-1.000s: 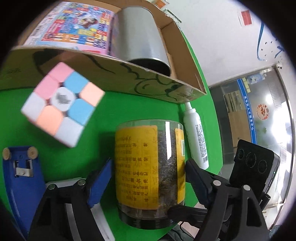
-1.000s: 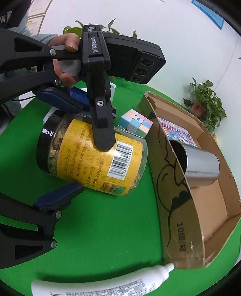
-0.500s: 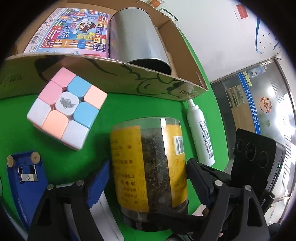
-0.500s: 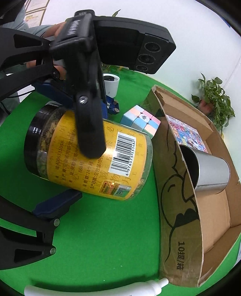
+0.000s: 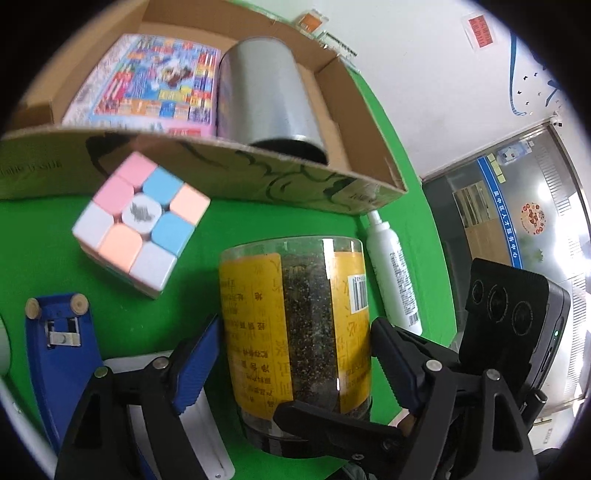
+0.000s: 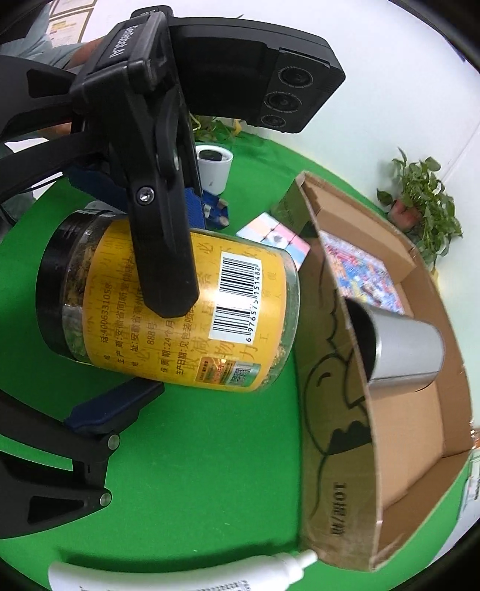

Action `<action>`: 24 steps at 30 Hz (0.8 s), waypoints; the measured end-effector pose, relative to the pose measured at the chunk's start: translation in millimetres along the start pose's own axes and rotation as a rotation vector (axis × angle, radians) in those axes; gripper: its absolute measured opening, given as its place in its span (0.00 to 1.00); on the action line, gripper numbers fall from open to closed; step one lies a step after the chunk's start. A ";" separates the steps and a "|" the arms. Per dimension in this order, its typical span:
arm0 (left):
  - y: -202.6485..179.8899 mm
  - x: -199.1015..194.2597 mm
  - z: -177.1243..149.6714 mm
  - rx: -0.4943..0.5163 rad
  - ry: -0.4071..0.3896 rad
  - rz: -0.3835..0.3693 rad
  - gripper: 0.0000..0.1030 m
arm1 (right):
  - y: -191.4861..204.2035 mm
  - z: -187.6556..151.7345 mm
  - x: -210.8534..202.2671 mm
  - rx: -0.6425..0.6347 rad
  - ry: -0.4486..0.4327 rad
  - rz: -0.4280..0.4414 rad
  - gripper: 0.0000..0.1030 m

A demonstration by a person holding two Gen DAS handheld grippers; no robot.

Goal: Organize rigid objects
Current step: 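Grasp the yellow-labelled jar with the right tool, then carry the yellow jar into the box beside the silver cylinder and release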

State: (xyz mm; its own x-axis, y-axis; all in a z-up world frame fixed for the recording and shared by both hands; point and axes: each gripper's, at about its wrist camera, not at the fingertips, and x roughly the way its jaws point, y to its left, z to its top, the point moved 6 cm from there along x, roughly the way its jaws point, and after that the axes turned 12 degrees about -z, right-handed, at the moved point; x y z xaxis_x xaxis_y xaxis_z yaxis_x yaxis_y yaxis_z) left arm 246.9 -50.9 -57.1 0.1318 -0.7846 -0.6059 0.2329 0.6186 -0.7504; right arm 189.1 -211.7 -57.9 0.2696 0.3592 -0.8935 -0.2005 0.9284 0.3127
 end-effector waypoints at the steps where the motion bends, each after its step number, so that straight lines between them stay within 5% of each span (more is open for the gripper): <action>1: -1.9 -1.4 0.4 0.005 -0.006 0.004 0.78 | -1.1 1.9 -3.5 -0.006 -0.009 -0.001 0.83; 13: -46.7 -12.8 45.5 0.113 -0.080 0.018 0.78 | -13.7 51.5 -56.7 -0.046 -0.112 -0.013 0.82; 24: -70.6 -3.3 127.9 0.170 -0.116 -0.020 0.78 | -32.0 151.3 -95.7 -0.107 -0.124 -0.067 0.82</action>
State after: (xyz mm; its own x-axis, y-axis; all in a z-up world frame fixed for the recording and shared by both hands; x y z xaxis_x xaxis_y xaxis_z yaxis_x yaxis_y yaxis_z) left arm 353.3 -97.4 31.7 0.2327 -0.8025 -0.5493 0.3948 0.5942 -0.7008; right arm 312.2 -261.4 66.3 0.3984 0.3115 -0.8627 -0.2751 0.9378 0.2116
